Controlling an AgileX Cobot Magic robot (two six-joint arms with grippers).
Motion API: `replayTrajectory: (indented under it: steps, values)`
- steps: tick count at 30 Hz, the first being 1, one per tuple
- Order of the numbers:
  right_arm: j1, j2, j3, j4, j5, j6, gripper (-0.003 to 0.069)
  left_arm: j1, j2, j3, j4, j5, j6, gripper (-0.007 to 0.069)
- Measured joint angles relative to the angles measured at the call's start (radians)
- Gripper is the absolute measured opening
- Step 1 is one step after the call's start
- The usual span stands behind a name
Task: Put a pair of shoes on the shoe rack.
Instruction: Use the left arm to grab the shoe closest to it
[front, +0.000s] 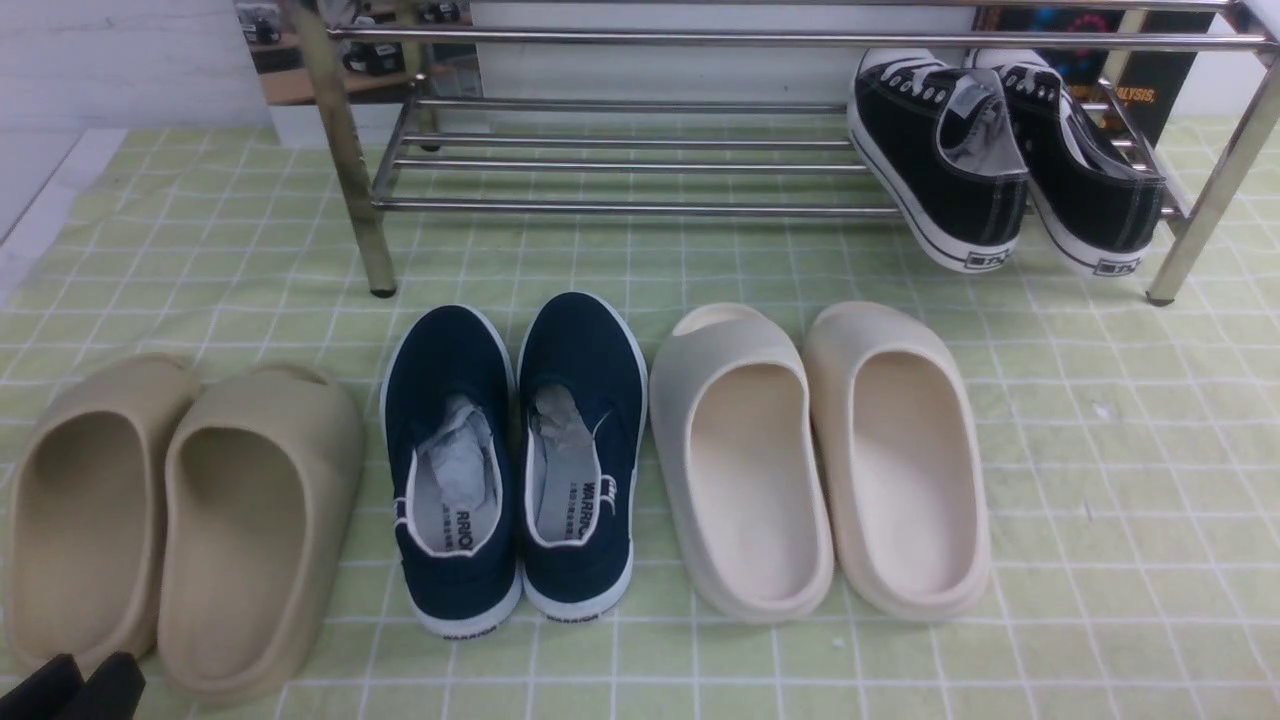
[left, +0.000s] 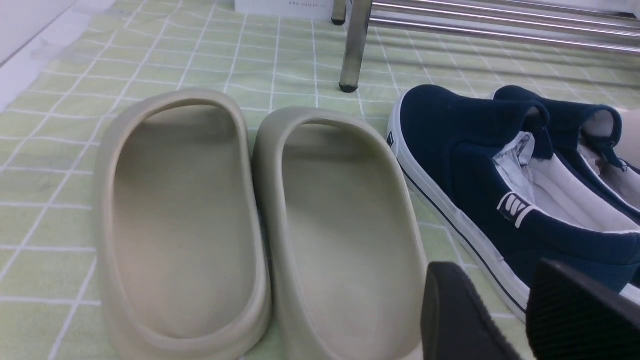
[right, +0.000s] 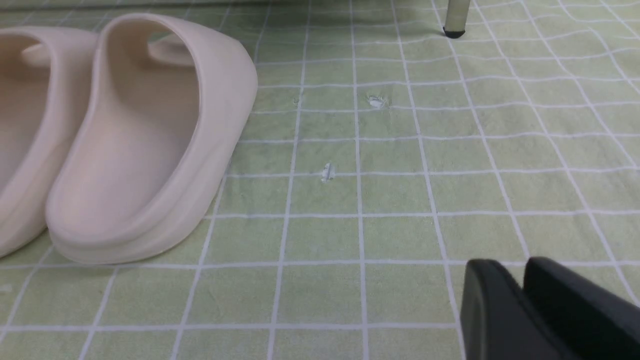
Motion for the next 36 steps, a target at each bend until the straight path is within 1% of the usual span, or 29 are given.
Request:
replayTrajectory:
  steps: [12, 15, 17, 20, 24, 27, 28, 30, 31, 32, 33, 34, 36]
  values:
    - [0.0, 0.0, 0.0, 0.0, 0.0, 0.0, 0.0145, 0.0, 0.0, 0.0, 0.0, -0.011, 0.0, 0.0239]
    - [0.0, 0.0, 0.0, 0.0, 0.0, 0.0, 0.0148, 0.0, 0.0, 0.0, 0.0, -0.047, 0.0, 0.0239]
    - [0.0, 0.0, 0.0, 0.0, 0.0, 0.0, 0.0153, 0.0, 0.0, 0.0, 0.0, -0.103, 0.0, 0.0239]
    - [0.0, 0.0, 0.0, 0.0, 0.0, 0.0, 0.0157, 0.0, 0.0, 0.0, 0.0, -0.194, 0.0, 0.0239]
    - [0.0, 0.0, 0.0, 0.0, 0.0, 0.0, 0.0163, 0.0, 0.0, 0.0, 0.0, -0.357, 0.0, 0.0239]
    - [0.0, 0.0, 0.0, 0.0, 0.0, 0.0, 0.0163, 0.0, 0.0, 0.0, 0.0, -0.547, -0.022, 0.0239]
    - [0.0, 0.0, 0.0, 0.0, 0.0, 0.0, 0.0163, 0.0, 0.0, 0.0, 0.0, -0.627, -0.056, 0.0239]
    - [0.0, 0.0, 0.0, 0.0, 0.0, 0.0, 0.0163, 0.0, 0.0, 0.0, 0.0, -0.806, -0.173, 0.0239]
    - [0.0, 0.0, 0.0, 0.0, 0.0, 0.0, 0.0163, 0.0, 0.0, 0.0, 0.0, -0.826, -0.187, 0.0239]
    - [0.0, 0.0, 0.0, 0.0, 0.0, 0.0, 0.0163, 0.0, 0.0, 0.0, 0.0, -0.975, -0.288, 0.0239]
    - [0.0, 0.0, 0.0, 0.0, 0.0, 0.0, 0.0165, 0.0, 0.0, -0.004, 0.0, -1.033, -0.322, 0.0239]
    - [0.0, 0.0, 0.0, 0.0, 0.0, 0.0, 0.0166, 0.0, 0.001, -0.021, 0.002, -1.066, -0.351, 0.0239]
    - [0.0, 0.0, 0.0, 0.0, 0.0, 0.0, 0.017, 0.0, 0.018, -0.103, 0.013, -1.008, -0.386, 0.0239]
